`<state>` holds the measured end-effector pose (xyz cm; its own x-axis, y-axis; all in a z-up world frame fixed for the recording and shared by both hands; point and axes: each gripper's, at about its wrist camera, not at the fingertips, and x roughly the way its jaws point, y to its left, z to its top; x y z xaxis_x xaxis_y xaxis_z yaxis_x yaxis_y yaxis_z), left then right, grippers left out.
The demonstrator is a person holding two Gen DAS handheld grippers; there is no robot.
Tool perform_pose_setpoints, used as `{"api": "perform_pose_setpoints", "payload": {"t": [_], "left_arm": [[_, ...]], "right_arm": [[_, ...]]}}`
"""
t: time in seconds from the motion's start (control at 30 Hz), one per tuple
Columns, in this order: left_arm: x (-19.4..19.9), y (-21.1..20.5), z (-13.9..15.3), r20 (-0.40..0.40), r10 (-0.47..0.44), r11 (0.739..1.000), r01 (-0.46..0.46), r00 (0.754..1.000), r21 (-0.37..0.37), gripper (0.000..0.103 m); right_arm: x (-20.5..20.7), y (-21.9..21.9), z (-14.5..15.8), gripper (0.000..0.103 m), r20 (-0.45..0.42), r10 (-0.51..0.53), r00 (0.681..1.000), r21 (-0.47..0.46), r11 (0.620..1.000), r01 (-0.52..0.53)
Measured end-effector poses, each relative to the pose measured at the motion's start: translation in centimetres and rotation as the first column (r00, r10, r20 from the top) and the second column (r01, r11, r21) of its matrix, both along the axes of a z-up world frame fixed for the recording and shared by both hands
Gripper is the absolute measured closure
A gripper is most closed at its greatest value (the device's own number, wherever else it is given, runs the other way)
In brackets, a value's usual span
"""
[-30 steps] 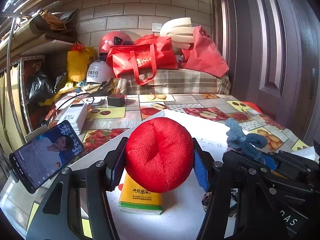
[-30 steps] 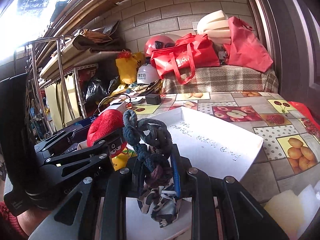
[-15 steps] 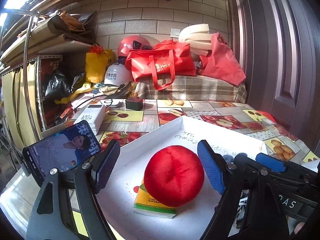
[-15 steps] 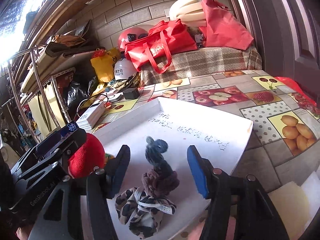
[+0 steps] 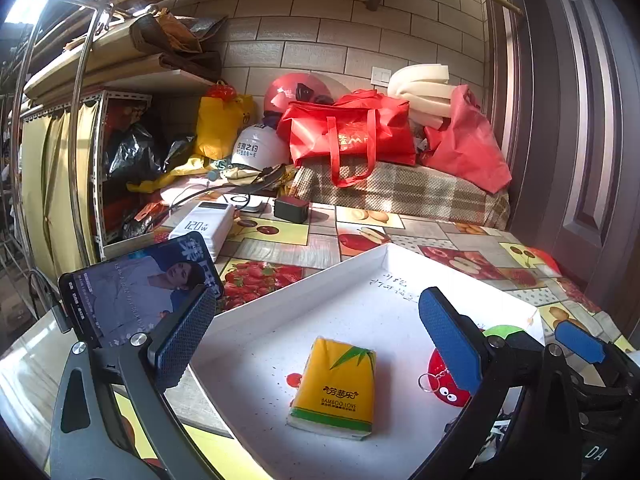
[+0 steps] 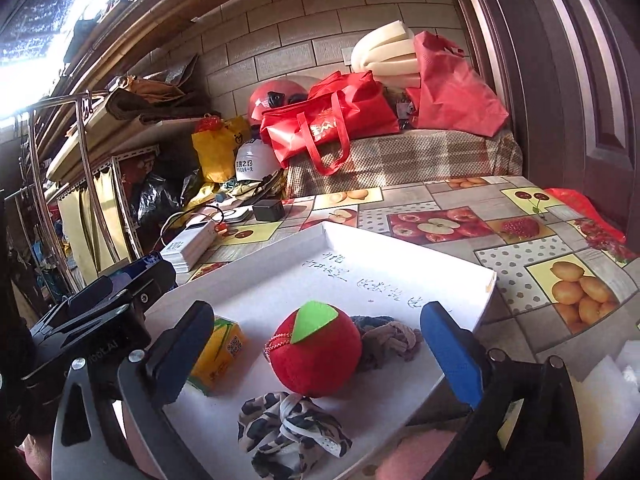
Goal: Organize soft objects
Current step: 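Carry the apple plush and rope toy into the white tray and open both tools, then move both tools back to the pile toward the pink fluffy ball and pink pouch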
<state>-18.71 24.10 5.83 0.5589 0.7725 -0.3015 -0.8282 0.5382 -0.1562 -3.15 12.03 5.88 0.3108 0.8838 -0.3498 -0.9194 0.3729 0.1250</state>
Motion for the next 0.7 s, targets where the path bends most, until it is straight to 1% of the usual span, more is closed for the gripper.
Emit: {"api": "perform_pose_setpoints", "payload": {"t": [0.1,0.27,0.4,0.47,0.57,0.63,0.7], "left_arm": [[-0.2,0.0,0.1,0.015,0.002,1.000,-0.002,1.000,0.001,0.000],[-1.0,-0.4,0.2,0.050,0.008,1.000,-0.009,0.999,0.025,0.000],[-1.2,-0.6,0.1,0.050,-0.002,1.000,0.001,0.999,0.018,0.000],[-1.3,-0.9,0.1,0.051,-0.008,1.000,0.007,0.999,0.020,0.000],[-1.5,-1.5,0.1,0.049,-0.030,0.999,0.029,0.998,0.023,0.000],[-1.3,-2.1,0.1,0.027,-0.052,0.999,0.051,0.998,0.018,0.000],[-0.9,-3.1,0.2,0.002,-0.090,0.995,0.090,0.996,0.035,0.000]], "right_arm": [[-0.7,-0.2,0.1,0.000,0.038,0.008,0.999,0.002,1.000,-0.008],[-2.1,-0.6,0.3,0.000,0.105,0.044,0.993,0.011,0.999,-0.046],[-3.3,-1.1,0.4,0.000,0.150,0.087,0.985,0.002,0.996,-0.088],[-3.3,-1.5,0.3,0.000,0.143,0.096,0.985,-0.001,0.995,-0.097],[-2.6,-2.7,0.3,0.000,0.116,0.078,0.990,0.011,0.997,-0.080],[-2.0,-4.1,0.4,0.000,0.100,0.069,0.993,0.030,0.997,-0.073],[-1.4,-5.7,0.5,0.000,0.095,0.049,0.994,0.041,0.998,-0.053]]}}
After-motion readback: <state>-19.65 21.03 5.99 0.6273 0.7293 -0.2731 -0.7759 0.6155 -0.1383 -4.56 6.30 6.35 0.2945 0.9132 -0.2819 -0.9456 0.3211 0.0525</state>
